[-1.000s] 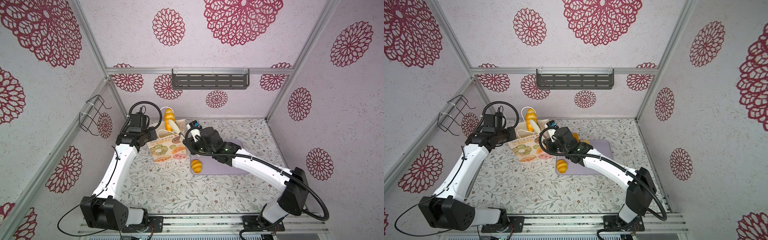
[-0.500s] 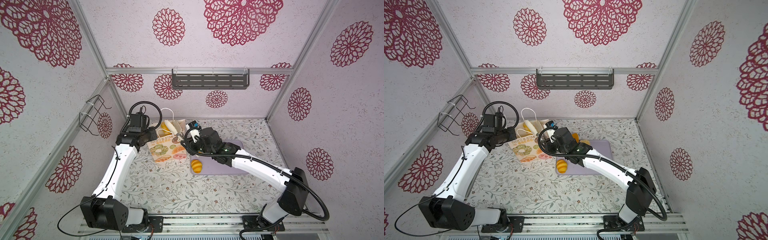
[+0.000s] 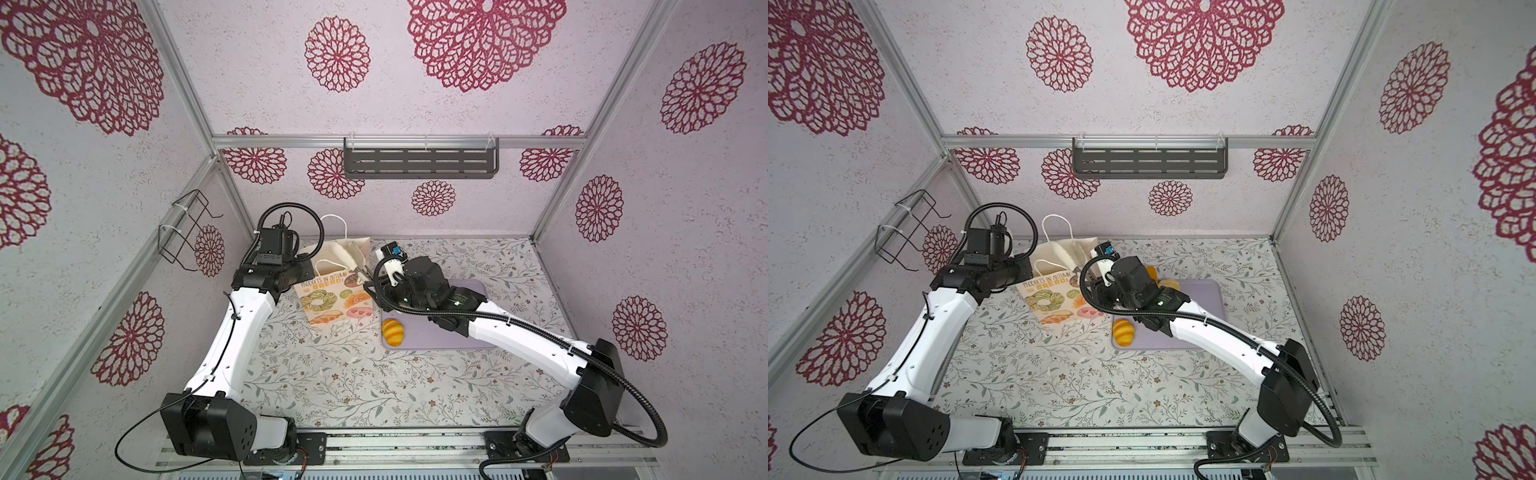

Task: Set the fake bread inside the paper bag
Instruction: 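Open the right tongs over the bag to drop the striped roll, then withdraw the open right tongs from the bag back over the tray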

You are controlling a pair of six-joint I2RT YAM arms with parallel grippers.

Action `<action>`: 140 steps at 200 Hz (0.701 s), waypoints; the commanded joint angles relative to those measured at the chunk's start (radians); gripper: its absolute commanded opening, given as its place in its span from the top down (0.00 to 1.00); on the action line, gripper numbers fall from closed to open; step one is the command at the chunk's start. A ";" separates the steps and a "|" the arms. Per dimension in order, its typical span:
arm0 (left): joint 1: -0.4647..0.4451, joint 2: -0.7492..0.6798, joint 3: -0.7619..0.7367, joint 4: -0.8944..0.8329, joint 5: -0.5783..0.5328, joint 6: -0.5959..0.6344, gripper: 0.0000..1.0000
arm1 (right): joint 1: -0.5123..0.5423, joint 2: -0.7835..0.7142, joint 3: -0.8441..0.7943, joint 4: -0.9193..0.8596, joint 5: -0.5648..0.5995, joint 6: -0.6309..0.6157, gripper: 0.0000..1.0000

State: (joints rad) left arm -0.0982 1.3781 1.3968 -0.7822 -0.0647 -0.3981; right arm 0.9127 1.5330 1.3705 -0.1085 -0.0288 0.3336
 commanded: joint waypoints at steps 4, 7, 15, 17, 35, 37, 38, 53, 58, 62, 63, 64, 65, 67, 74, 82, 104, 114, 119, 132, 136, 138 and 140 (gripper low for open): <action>-0.003 -0.025 0.004 0.023 -0.004 -0.002 1.00 | 0.001 -0.109 -0.017 0.056 0.006 0.043 0.57; -0.003 -0.025 0.004 0.023 -0.005 -0.002 1.00 | 0.001 -0.115 -0.021 0.056 0.006 0.044 0.57; -0.004 -0.025 0.004 0.023 -0.004 -0.002 1.00 | 0.001 -0.131 -0.032 0.056 0.008 0.051 0.57; -0.003 -0.025 0.004 0.022 -0.004 -0.002 1.00 | 0.001 -0.134 -0.035 0.056 0.009 0.052 0.57; -0.004 -0.025 0.004 0.022 -0.005 -0.002 1.00 | 0.001 -0.169 -0.058 0.055 0.010 0.065 0.57; -0.003 -0.025 0.004 0.022 -0.004 -0.002 1.00 | 0.001 -0.173 -0.061 0.056 0.010 0.066 0.57; -0.003 -0.025 0.005 0.022 -0.004 -0.002 1.00 | 0.000 -0.175 -0.062 0.056 0.010 0.067 0.57; -0.003 -0.026 0.004 0.022 -0.004 -0.002 1.00 | 0.001 -0.204 -0.083 0.053 0.016 0.075 0.57; -0.003 -0.027 0.004 0.022 -0.005 -0.002 1.00 | 0.001 -0.215 -0.091 0.053 0.020 0.079 0.57; -0.003 -0.027 0.004 0.022 -0.004 -0.002 1.00 | 0.001 -0.223 -0.095 0.050 0.022 0.081 0.57; -0.003 -0.027 0.004 0.022 -0.004 -0.002 1.00 | 0.001 -0.225 -0.097 0.049 0.023 0.082 0.57; -0.003 -0.027 0.004 0.022 -0.004 -0.002 1.00 | 0.001 -0.226 -0.098 0.049 0.025 0.083 0.57; -0.003 -0.027 0.004 0.023 -0.004 -0.002 1.00 | 0.001 -0.228 -0.099 0.048 0.026 0.083 0.57; -0.003 -0.028 0.004 0.023 -0.004 -0.002 1.00 | 0.002 -0.232 -0.101 0.047 0.027 0.084 0.57; -0.003 -0.027 0.004 0.022 -0.004 -0.002 1.00 | 0.000 -0.248 -0.110 0.040 0.032 0.089 0.57; -0.004 -0.027 0.004 0.022 -0.004 -0.002 1.00 | -0.001 -0.264 -0.118 0.030 0.040 0.094 0.57; -0.003 -0.027 0.004 0.022 -0.001 -0.004 1.00 | 0.000 -0.314 -0.142 -0.005 0.070 0.113 0.56; -0.003 -0.028 0.004 0.023 -0.001 -0.004 1.00 | 0.000 -0.335 -0.151 -0.030 0.086 0.125 0.56; -0.003 -0.028 0.004 0.022 -0.001 -0.004 1.00 | 0.000 -0.347 -0.155 -0.043 0.097 0.130 0.56; -0.003 -0.030 0.004 0.024 -0.002 -0.004 1.00 | -0.002 -0.373 -0.162 -0.090 0.127 0.151 0.55; -0.003 -0.030 0.004 0.023 -0.003 -0.004 1.00 | -0.002 -0.380 -0.165 -0.105 0.137 0.157 0.55; -0.003 -0.030 0.004 0.023 -0.003 -0.004 1.00 | -0.002 -0.384 -0.165 -0.113 0.143 0.161 0.55; -0.003 -0.030 0.004 0.023 -0.002 -0.004 1.00 | -0.002 -0.386 -0.167 -0.120 0.148 0.165 0.55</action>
State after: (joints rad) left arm -0.0982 1.3781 1.3968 -0.7826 -0.0650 -0.3985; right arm 0.9123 1.2194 1.1954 -0.1860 0.0345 0.4473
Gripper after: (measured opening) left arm 0.040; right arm 0.448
